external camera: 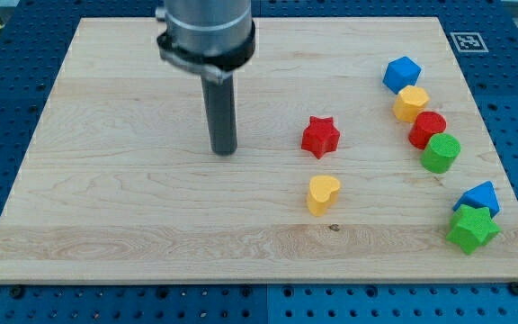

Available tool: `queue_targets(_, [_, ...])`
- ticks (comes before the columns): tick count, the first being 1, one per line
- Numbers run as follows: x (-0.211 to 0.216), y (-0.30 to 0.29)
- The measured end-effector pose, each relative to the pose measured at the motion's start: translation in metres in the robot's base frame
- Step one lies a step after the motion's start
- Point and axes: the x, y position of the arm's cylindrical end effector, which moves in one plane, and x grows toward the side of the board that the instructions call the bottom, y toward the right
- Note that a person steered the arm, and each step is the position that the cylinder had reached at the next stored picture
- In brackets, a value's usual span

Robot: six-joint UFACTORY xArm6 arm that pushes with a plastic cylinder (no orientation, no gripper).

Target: Push the yellow heart up and right a bit

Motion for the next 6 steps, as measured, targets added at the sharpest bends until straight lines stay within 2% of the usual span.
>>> queue_targets(1, [0.054,0.005])
queue_targets(2, [0.075,0.021])
queue_targets(4, [0.083,0.082])
queue_targets(6, [0.073,0.097])
